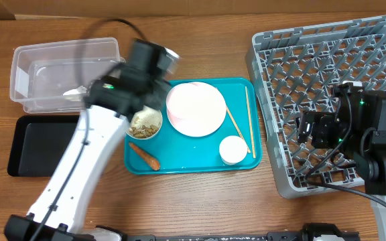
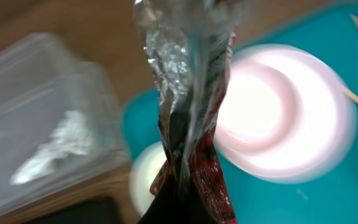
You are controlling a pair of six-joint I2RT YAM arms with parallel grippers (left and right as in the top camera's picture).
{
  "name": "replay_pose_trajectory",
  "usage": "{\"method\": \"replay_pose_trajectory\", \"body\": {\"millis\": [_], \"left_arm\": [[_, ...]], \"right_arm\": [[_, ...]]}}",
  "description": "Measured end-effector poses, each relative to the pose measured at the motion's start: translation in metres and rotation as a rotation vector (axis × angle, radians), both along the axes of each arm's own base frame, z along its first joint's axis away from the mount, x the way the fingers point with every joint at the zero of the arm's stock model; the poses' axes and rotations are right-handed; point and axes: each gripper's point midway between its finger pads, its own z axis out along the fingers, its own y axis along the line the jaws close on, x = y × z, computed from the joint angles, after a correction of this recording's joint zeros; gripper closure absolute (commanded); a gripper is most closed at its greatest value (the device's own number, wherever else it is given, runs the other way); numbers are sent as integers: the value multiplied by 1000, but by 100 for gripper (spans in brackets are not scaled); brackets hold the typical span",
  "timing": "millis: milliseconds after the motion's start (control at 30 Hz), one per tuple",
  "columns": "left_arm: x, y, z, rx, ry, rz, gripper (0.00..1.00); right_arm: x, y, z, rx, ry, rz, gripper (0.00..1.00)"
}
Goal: Sort waste into correct bins and load items into the dishwasher
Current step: 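Carry the red wrapper left and release it into the clear bin, then grasp the white paper cup with the left gripper and lift it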
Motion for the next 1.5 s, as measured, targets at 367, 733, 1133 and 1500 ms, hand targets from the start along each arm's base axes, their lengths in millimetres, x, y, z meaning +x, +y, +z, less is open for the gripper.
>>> {"method": "replay_pose_trajectory", "body": {"millis": [367, 733, 1133, 1500], "left_arm": [[62, 172, -40, -123, -57, 582, 67], [67, 171, -58, -200, 34, 606, 50], [60, 0, -19, -351, 102, 197, 48], [12, -70, -71, -255, 328, 78, 49]], "right_arm": [[0, 0, 0, 0, -1, 0, 0], [0, 0, 0, 0, 0, 0, 0], [2, 0, 2, -1, -12, 0, 0], [12, 4, 9, 19, -56, 16, 0]]}}
